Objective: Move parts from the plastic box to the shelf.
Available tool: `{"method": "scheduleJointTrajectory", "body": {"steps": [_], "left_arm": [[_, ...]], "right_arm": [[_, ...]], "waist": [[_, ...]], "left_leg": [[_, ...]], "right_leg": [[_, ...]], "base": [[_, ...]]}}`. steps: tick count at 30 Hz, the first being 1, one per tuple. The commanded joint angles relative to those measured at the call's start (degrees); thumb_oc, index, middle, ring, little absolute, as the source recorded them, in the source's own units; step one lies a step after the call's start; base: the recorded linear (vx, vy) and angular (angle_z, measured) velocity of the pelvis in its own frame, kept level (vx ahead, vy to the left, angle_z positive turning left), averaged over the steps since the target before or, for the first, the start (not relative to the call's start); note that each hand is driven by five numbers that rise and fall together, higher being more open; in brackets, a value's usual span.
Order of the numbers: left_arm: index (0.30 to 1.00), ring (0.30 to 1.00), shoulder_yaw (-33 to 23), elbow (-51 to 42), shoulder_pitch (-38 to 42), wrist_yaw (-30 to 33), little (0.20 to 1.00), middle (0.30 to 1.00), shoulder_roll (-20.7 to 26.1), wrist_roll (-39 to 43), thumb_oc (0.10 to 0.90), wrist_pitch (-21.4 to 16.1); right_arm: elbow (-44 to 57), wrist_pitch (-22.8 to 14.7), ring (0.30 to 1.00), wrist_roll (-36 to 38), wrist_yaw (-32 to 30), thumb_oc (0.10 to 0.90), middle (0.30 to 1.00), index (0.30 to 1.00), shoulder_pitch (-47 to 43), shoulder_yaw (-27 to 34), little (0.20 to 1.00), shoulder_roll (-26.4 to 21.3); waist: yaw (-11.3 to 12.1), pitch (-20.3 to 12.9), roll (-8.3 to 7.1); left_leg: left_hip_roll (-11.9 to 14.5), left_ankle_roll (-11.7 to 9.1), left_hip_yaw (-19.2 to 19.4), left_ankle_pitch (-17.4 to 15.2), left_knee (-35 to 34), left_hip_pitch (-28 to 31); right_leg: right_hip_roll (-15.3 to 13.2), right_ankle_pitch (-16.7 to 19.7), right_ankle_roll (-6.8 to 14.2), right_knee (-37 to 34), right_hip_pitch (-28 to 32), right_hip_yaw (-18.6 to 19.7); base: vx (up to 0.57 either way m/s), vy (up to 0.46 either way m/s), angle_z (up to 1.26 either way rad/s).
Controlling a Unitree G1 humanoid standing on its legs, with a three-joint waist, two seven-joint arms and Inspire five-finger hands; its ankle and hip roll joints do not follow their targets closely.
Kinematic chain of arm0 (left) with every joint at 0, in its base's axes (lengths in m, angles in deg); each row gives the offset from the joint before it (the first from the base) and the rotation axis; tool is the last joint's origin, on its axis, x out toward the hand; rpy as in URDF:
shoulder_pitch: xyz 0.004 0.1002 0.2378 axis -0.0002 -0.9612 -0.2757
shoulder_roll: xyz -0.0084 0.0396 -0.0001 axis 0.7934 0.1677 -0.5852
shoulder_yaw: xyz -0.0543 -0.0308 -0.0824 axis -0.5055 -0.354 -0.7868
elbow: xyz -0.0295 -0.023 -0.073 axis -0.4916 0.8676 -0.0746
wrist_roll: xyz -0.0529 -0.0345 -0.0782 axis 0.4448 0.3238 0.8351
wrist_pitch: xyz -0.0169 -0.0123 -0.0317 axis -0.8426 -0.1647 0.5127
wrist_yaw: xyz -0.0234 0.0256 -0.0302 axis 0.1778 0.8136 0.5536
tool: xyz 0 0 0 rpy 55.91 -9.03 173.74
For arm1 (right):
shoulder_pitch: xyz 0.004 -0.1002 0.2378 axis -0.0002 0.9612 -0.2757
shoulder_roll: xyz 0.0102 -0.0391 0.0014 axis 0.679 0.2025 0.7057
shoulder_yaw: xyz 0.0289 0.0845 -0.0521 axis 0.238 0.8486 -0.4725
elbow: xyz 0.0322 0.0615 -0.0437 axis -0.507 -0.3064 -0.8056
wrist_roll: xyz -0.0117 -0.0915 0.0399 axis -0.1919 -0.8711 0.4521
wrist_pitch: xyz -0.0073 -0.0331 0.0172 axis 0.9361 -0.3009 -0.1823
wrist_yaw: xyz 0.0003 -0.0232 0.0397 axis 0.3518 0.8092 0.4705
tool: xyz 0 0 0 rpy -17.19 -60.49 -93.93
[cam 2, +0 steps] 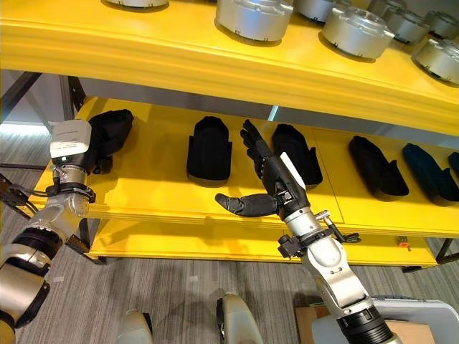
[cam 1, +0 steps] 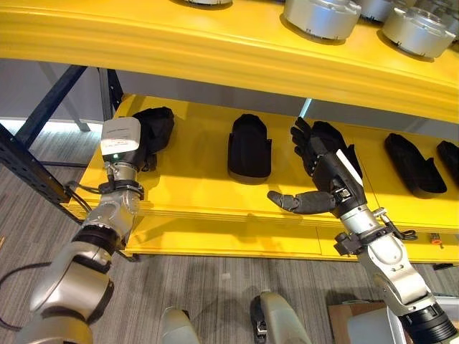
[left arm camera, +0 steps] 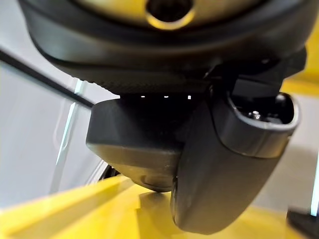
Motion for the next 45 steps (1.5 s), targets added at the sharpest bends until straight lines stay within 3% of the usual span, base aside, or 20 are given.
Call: {"method": "scheduleJointTrajectory", "body": {"steps": [1, 14, 29, 30, 31, 45], "left_arm": [[0.300, 0.300, 1.15, 1.41, 7.70, 0.49, 0.300, 0.300, 3.69, -3.45, 0.400, -0.11], [0.300, 0.300, 2.65, 1.14, 5.99, -0.95, 0.300, 0.300, 4.48, -6.95, 0.400, -0.73], [0.300, 0.300, 3.11, 0.78, 2.89, -2.28, 0.300, 0.300, 1.36, -8.40, 0.400, -1.53], [0.322, 0.322, 3.28, 0.88, 2.68, -2.82, 0.322, 0.322, 1.22, -8.53, 0.416, -1.64], [1.000, 1.000, 3.30, 1.25, 2.38, -3.95, 1.000, 1.000, 0.81, -8.35, 0.900, -1.59], [1.000, 1.000, 4.80, -4.47, -0.04, -9.85, 1.000, 1.000, 3.37, -10.63, 0.900, -3.68]], "right_arm": [[2.98, -7.58, 1.000, 3.46, -0.50, 0.900, 1.000, 1.000, -6.45, 3.00, 1.000, -2.94], [3.42, -8.30, 1.000, 3.37, 0.08, 0.900, 1.000, 1.000, -4.71, 4.28, 1.000, -3.12], [3.21, -8.69, 1.000, 2.87, -0.12, 0.900, 1.000, 1.000, -3.23, 5.14, 1.000, -2.33], [3.11, -8.63, 1.000, 2.87, -0.12, 0.900, 1.000, 1.000, -3.20, 5.24, 1.000, -2.38], [2.99, -8.46, 1.000, 2.82, -0.04, 0.900, 1.000, 1.000, -3.09, 5.28, 1.000, -2.28], [2.40, -7.41, 1.000, 3.24, 0.71, 0.900, 1.000, 1.000, -2.81, 6.93, 1.000, -1.46]], "waist": [[-0.49, -1.93, 1.84], [-0.62, -2.27, 2.18], [-0.72, -2.28, 2.22], [-0.72, -2.25, 2.27], [-0.61, -2.12, 2.29], [0.24, -1.38, 2.66]], "left_leg": [[0.60, 2.43, -1.45, 4.38, -2.45, -1.29], [0.85, 2.25, -1.52, 4.22, -1.97, -2.41], [0.81, 2.20, -1.26, 4.30, -1.98, -2.71], [0.80, 2.22, -1.30, 4.31, -2.02, -2.67], [0.84, 2.21, -1.33, 4.38, -2.04, -2.67], [0.76, 2.15, -1.61, 4.55, -2.17, -2.82]], "right_leg": [[-4.03, 0.08, 1.05, -4.40, 6.45, -0.07], [-3.83, -0.13, 1.13, -3.36, 4.79, 0.19], [-3.99, -0.06, 1.17, -2.95, 4.15, 0.52], [-3.96, -0.07, 1.17, -2.84, 4.06, 0.58], [-3.93, -0.09, 1.11, -2.68, 3.94, 0.56], [-3.90, -0.24, 1.04, -2.46, 3.92, 0.31]], "base": [[0.00, 0.000, 0.00], [0.00, 0.000, 0.00], [0.00, 0.000, 0.00], [0.00, 0.000, 0.00], [0.00, 0.000, 0.00], [0.00, 0.000, 0.00]]}}
